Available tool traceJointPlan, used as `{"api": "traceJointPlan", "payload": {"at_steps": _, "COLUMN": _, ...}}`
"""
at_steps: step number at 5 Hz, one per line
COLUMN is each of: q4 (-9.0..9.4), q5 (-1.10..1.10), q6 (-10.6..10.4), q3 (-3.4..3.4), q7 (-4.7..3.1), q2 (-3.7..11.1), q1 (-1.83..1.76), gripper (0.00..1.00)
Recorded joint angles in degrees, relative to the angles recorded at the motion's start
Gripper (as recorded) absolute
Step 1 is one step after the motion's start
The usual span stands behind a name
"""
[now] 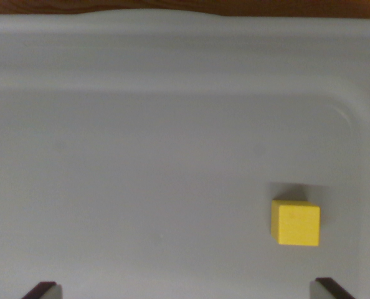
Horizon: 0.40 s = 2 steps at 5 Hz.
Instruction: Pick yellow cube
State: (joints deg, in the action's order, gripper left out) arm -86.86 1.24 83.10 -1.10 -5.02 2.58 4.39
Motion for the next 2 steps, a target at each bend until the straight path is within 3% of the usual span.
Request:
{"api": "traceJointPlan", "payload": {"at_steps": 1, "q4": 0.00, "q5": 0.00, "q6": 0.00, "q3": 0.00, "q7": 0.00, "q2": 0.00, "q1": 0.00, "gripper": 0.00}}
{"api": "traceJointPlan", "payload": {"at_steps": 2, "q4": 1.43, "q5": 0.52, "q6": -2.26, "q3": 0.35, "q7": -1.33, "q2": 1.23, "q1": 0.51, "gripper": 0.00}}
